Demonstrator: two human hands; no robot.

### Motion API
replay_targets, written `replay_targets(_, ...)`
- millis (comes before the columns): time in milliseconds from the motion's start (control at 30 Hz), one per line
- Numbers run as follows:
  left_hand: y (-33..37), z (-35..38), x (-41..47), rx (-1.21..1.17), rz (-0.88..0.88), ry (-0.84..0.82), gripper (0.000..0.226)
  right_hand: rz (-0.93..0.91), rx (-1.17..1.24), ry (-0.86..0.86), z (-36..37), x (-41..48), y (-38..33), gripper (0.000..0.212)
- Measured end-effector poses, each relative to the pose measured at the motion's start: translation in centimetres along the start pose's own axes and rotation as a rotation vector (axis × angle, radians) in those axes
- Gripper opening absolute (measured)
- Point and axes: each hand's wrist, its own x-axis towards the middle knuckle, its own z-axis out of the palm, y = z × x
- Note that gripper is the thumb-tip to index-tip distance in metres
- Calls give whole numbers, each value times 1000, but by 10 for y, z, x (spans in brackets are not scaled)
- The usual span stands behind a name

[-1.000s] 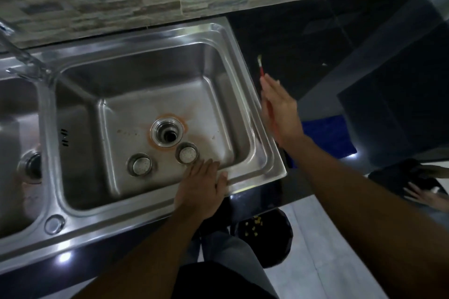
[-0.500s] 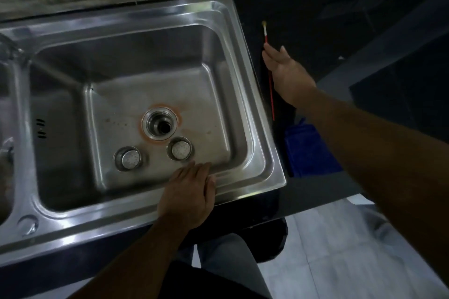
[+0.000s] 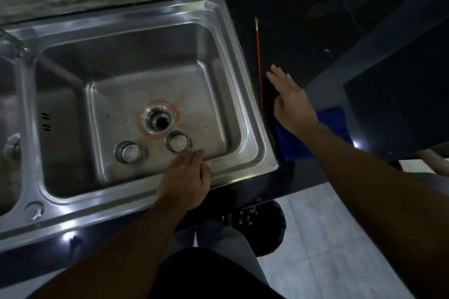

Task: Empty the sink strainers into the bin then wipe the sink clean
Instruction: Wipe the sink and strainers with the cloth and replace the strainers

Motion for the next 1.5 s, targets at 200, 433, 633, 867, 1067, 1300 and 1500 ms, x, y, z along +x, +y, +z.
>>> replay_targets(200,4,-1,-1,21,13,1,54,24,12,36,1,-71,-8,63)
replay_targets(433,30,-8,3,-51,159,18,52,131,-75,20,-11,-126,11,69)
replay_targets(633,116,-5,23,-177,539,82,57,81,-188,-119,-32,-151,47,89)
replay_targets(867,170,10,50,117,507,-107,78,29,-237,-201,-44,-150,68,65)
replay_targets(1067,181,6,66,220,463,-46,53,96,-300,-128,-42,-142,54,46)
replay_targets(1300,162,-20,72,12,496,-44,19,-60,-311,-75,-33,-122,51,81)
replay_targets(1500,122,-27,50,-157,412,-10,39,-6,-78,-108,-10,-112,34,78)
